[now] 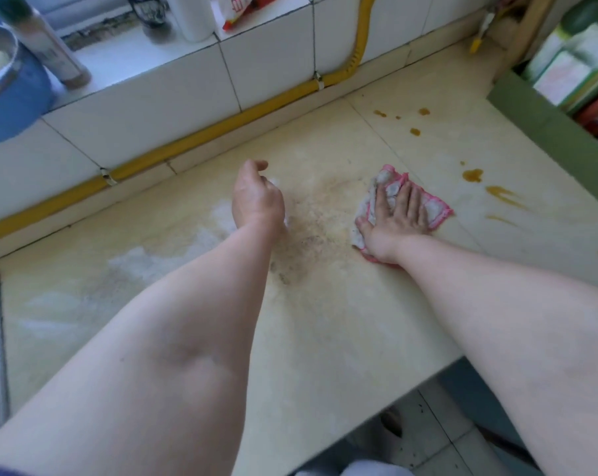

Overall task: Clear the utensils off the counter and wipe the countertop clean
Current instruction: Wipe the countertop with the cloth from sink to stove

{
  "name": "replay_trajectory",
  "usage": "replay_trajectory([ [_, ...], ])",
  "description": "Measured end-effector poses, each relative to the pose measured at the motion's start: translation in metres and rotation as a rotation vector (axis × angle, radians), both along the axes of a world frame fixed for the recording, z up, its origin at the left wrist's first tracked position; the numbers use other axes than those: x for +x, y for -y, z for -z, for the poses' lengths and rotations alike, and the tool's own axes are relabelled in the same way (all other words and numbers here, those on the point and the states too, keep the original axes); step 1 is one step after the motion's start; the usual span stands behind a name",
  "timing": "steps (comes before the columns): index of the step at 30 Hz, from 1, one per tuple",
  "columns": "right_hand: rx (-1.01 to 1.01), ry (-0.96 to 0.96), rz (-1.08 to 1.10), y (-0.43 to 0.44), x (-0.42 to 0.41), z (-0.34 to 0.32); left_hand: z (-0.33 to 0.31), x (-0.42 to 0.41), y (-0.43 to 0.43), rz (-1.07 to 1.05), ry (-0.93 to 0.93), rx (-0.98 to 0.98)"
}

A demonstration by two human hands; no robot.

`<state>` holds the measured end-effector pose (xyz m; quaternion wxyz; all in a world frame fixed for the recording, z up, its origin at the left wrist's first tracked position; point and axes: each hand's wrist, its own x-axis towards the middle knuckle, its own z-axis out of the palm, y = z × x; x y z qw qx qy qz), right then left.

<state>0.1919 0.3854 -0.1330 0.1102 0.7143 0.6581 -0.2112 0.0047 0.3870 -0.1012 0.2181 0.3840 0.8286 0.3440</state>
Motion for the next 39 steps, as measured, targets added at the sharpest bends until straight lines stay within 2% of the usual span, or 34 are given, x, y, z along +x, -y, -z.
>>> replay_trajectory([
  [4, 0.026, 0.025, 0.08, 0.014, 0.006, 0.001, 0.001, -0.009, 0.014, -0.042, -0.028, 0.008],
  [7, 0.036, 0.011, 0.055, 0.02, -0.014, 0.001, 0.0, -0.025, 0.02, -0.095, -0.046, 0.016],
  [13, 0.049, -0.111, -0.301, 0.031, -0.113, -0.001, -0.004, -0.072, 0.027, -0.134, -0.061, 0.053],
  [16, 0.046, -0.111, -0.437, 0.031, -0.154, 0.0, -0.003, -0.098, 0.028, -0.161, -0.068, 0.068],
  [23, 0.0, -0.176, -0.675, 0.055, -0.201, 0.0, 0.001, -0.111, 0.023, -0.157, -0.075, 0.07],
  [28, -0.034, -0.102, -0.705, 0.068, -0.17, -0.003, 0.001, -0.074, 0.014, -0.092, -0.034, 0.047],
  [39, -0.014, -0.067, -0.359, 0.073, -0.003, 0.001, -0.011, 0.053, 0.026, 0.106, -0.017, -0.045],
])
